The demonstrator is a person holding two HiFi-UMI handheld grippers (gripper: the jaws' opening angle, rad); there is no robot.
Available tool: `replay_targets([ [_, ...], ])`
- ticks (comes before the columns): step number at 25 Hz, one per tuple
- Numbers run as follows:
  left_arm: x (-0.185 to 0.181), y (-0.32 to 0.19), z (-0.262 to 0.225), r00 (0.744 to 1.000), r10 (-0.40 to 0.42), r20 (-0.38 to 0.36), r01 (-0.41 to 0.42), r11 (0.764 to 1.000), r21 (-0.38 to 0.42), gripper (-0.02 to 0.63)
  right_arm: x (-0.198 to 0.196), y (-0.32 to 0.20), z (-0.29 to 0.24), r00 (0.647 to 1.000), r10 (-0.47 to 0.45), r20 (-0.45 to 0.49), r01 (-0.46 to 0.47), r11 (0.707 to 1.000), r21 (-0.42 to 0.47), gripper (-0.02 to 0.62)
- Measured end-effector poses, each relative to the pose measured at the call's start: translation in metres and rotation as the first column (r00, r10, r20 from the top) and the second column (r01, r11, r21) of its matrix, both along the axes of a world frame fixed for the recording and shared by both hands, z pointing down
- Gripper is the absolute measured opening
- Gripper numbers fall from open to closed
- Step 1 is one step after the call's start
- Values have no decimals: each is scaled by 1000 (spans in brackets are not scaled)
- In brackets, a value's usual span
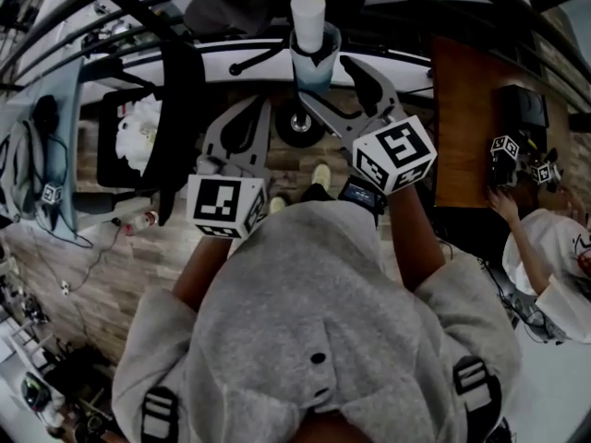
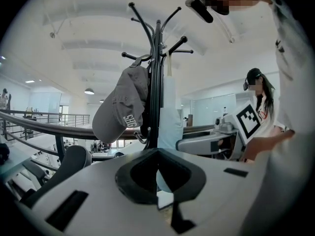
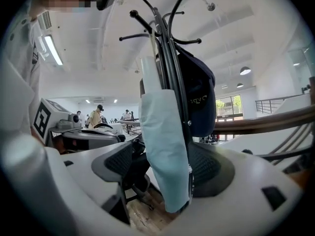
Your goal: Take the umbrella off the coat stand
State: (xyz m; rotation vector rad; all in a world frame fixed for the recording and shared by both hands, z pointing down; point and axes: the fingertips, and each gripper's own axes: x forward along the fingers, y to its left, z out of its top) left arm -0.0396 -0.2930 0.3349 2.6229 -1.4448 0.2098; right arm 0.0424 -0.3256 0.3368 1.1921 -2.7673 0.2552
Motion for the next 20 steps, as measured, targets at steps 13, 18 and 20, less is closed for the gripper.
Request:
replay_targets([
  [13,-23,10,2,998,-56,8,57,998,-27,15,-38,-38,22,993,54,-105,-49,998,46,370],
  [18,-26,12,-1,998,-67,9,67,998,-20,15,-38,-43,20,993,65,-103,-58,996,64,367],
  [20,-27,11,-3,997,-71,10,71,997,-14,15,-37,-45,18,993,69,-95,-62,996,68,326],
])
